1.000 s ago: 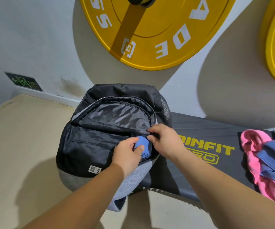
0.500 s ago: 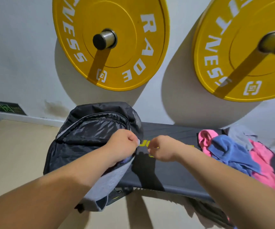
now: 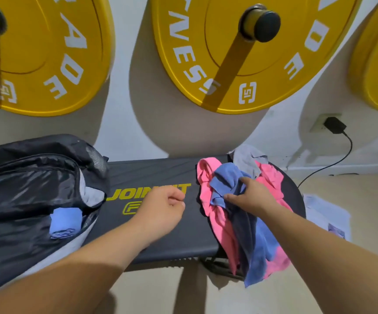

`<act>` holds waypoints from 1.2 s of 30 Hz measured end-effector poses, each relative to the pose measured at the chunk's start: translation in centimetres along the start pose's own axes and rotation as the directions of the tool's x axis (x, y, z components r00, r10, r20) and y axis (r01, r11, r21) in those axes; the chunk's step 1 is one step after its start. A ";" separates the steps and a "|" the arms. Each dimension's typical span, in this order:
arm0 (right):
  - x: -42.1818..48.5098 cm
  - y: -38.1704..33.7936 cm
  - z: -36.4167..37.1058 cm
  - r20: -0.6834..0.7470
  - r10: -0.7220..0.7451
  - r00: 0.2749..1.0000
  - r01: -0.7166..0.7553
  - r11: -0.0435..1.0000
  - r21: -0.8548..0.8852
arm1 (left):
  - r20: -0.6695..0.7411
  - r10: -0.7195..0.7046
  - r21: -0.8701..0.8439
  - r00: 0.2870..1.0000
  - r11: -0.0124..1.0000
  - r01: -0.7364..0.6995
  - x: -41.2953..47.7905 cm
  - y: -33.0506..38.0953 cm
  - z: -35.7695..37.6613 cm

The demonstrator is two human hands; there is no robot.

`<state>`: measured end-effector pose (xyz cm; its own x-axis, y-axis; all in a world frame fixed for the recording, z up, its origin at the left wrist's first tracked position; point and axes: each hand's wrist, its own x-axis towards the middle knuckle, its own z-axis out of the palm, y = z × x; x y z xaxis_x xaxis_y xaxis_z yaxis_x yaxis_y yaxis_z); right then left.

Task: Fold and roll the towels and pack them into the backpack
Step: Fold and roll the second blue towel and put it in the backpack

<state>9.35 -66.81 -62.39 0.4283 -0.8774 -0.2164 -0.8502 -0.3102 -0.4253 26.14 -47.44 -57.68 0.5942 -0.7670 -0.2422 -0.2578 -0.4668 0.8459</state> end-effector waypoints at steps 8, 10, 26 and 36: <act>1.7 -0.3 0.1 -0.402 -0.030 0.915 0.074 0.993 0.094 | 0.006 -0.016 -0.019 1.000 1.000 0.016 1.0 0.0 0.8; 1.5 -1.9 -1.4 -0.479 0.039 0.877 0.062 0.979 0.193 | -0.003 -0.009 -0.043 1.000 0.999 0.008 0.8 0.3 0.7; -12.6 -20.5 -12.1 -0.024 -0.260 0.965 0.153 0.486 0.861 | -0.134 0.164 -0.537 0.977 0.817 -0.211 -7.0 9.6 -9.6; -18.7 -19.8 -10.0 0.081 -0.378 0.922 0.126 0.493 0.861 | -0.156 0.130 -0.522 0.979 0.830 -0.194 -9.8 6.2 -12.5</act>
<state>15.09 -47.89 -41.12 0.7409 -0.6625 -0.1102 -0.1015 0.0518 -0.9935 28.21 -37.32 -44.12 0.6668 -0.7433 -0.0528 0.0689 -0.0091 0.9976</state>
